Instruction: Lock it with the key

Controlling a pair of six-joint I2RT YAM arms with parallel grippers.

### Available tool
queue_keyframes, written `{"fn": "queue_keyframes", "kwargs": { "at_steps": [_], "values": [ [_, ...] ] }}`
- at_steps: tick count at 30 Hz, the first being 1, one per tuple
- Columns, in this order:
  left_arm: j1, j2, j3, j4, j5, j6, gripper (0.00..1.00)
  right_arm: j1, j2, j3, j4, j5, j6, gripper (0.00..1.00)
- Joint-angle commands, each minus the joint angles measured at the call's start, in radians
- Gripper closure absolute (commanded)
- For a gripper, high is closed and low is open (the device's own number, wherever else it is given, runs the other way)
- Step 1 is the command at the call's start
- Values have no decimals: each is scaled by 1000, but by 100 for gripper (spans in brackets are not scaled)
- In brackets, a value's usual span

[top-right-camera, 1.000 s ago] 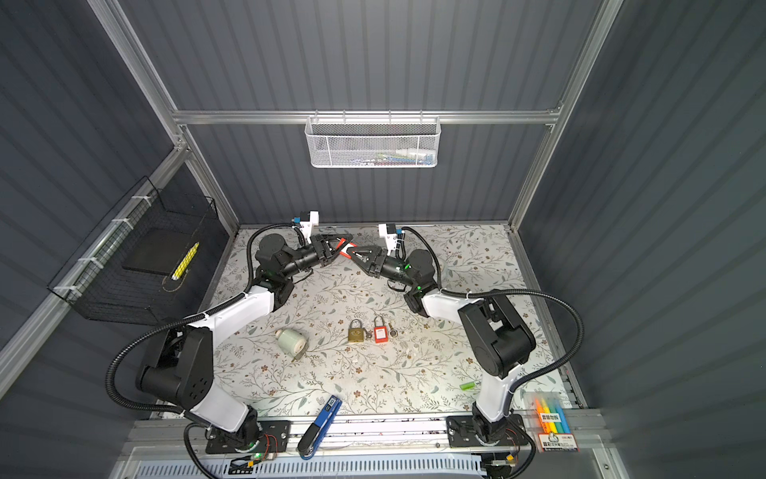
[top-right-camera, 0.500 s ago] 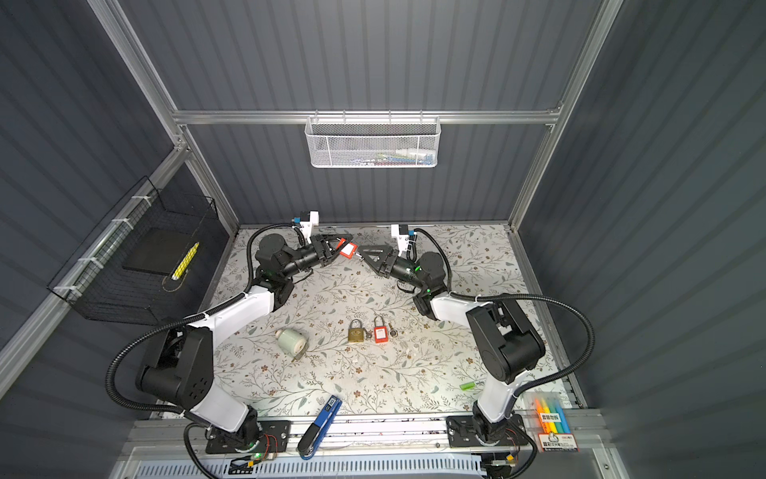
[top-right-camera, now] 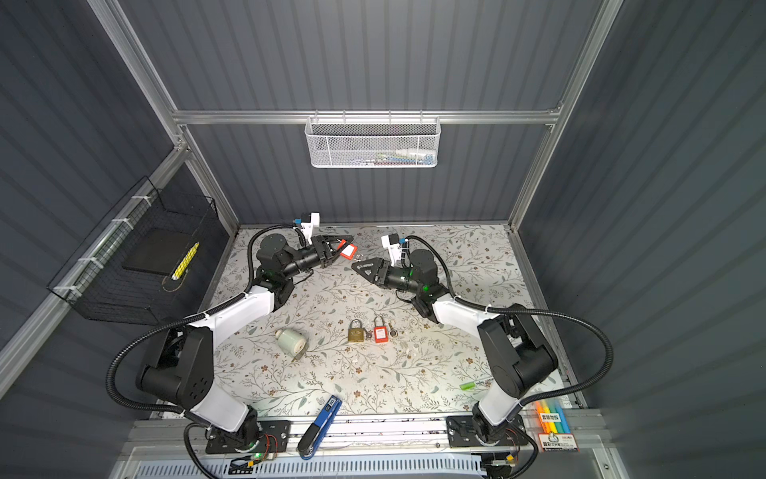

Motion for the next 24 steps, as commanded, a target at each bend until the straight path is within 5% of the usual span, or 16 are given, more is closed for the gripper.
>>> {"fn": "queue_keyframes", "kwargs": {
  "at_steps": [1,12,24],
  "values": [
    [-2,-15,20,52,8,5,100,-10,-53,-14,-105,-30,-120,32],
    [-2,-22,18,47,9,6,100,-141,-129,-78,47,-73,-59,33],
    [-3,-23,24,39,10,6,100,-85,33,11,345,-110,162,43]
  ]
}}
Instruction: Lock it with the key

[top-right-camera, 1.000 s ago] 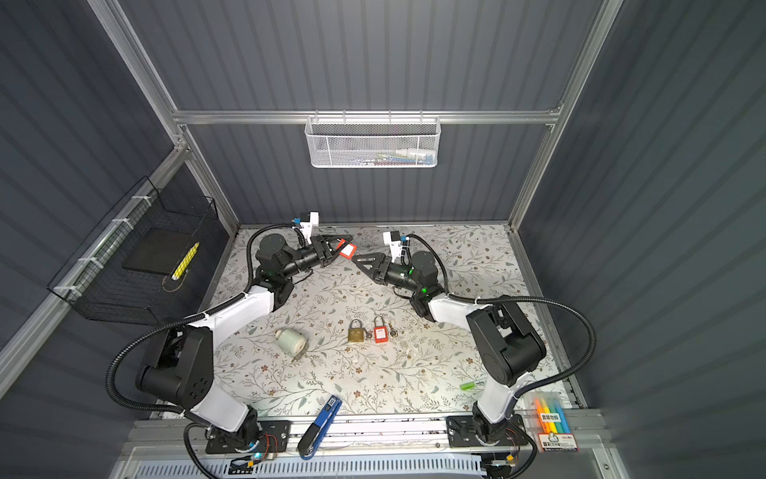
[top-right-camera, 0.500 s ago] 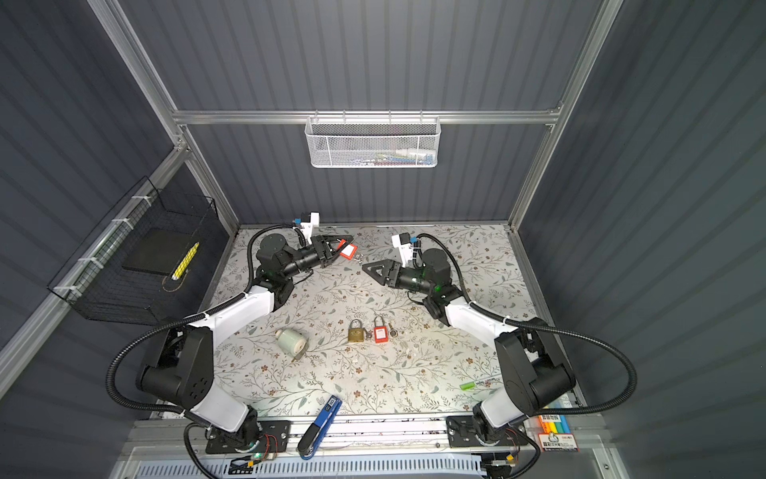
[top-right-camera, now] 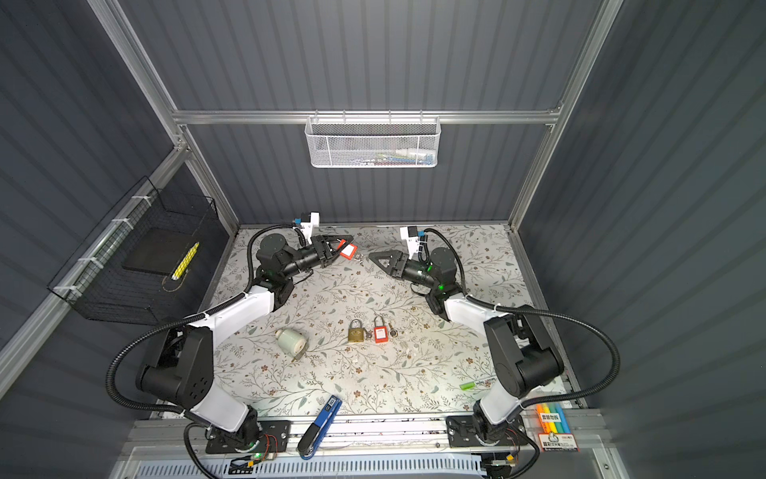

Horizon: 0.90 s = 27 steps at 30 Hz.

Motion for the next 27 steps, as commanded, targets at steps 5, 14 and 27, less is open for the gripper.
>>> {"fn": "queue_keyframes", "kwargs": {
  "at_steps": [5,14,27],
  "values": [
    [-3,-22,21,36,12,8,100,48,51,83,112,-26,60,48],
    [-3,-18,21,38,14,7,100,49,95,114,172,-56,129,77],
    [-2,-29,23,26,-5,19,100,49,96,82,198,-44,145,100]
  ]
}}
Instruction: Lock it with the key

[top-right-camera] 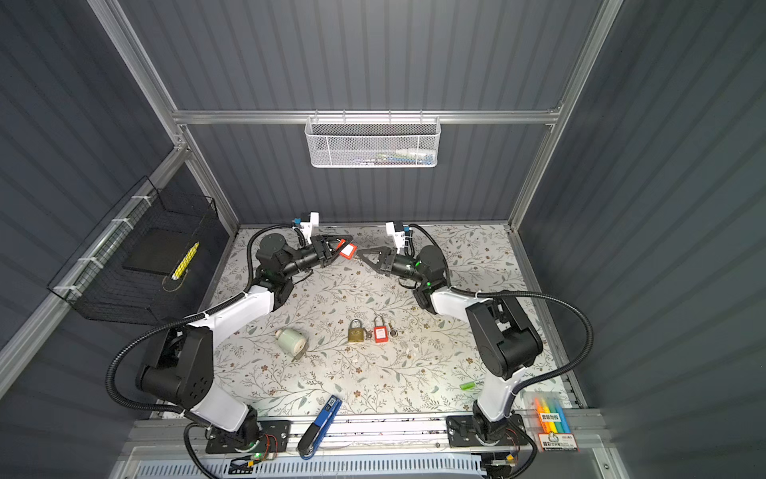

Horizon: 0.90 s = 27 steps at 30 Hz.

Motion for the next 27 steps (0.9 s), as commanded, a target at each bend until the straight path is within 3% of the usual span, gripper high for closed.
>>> {"fn": "queue_keyframes", "kwargs": {
  "at_steps": [1,13,27],
  "values": [
    [-3,-29,23,25,-11,20,100,1,-42,-32,9,9,-42,100],
    [5,-30,27,28,-22,19,100,-70,-195,-273,-4,59,-118,100],
    [5,-29,37,-17,-5,45,100,-156,-325,-357,-169,91,-192,100]
  ]
}}
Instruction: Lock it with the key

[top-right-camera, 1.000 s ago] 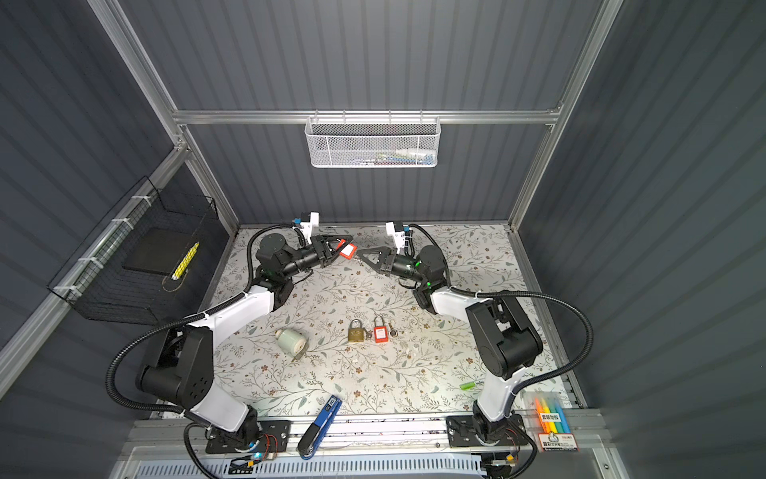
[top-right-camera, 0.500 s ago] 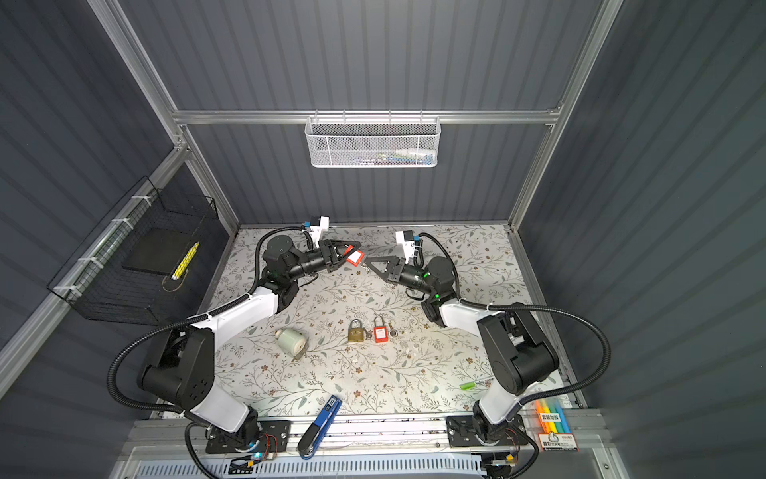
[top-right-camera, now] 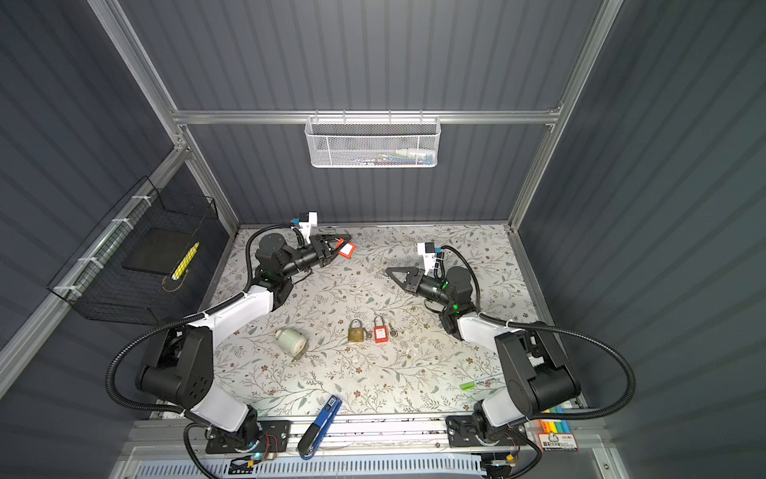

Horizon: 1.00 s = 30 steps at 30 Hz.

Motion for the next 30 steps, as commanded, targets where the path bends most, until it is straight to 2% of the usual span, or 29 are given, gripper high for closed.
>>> {"fn": "queue_keyframes", "kwargs": {
  "at_steps": [1,4,9,11,19,30],
  "values": [
    [-5,-29,38,-25,18,47,100,-25,-47,-7,-85,40,-46,100],
    [-14,-29,53,-152,18,124,100,-51,-86,-2,-209,95,-61,100],
    [-99,40,171,-592,-8,381,100,-77,-170,-17,-370,197,-141,100],
    [-140,90,216,-707,-22,435,100,-89,-205,-26,-431,234,-164,100],
    [-261,303,253,-755,-20,398,100,-144,-336,-68,-619,350,-217,100],
    [-403,491,377,-787,-22,396,100,-182,-431,-89,-712,371,-253,100]
  ]
}}
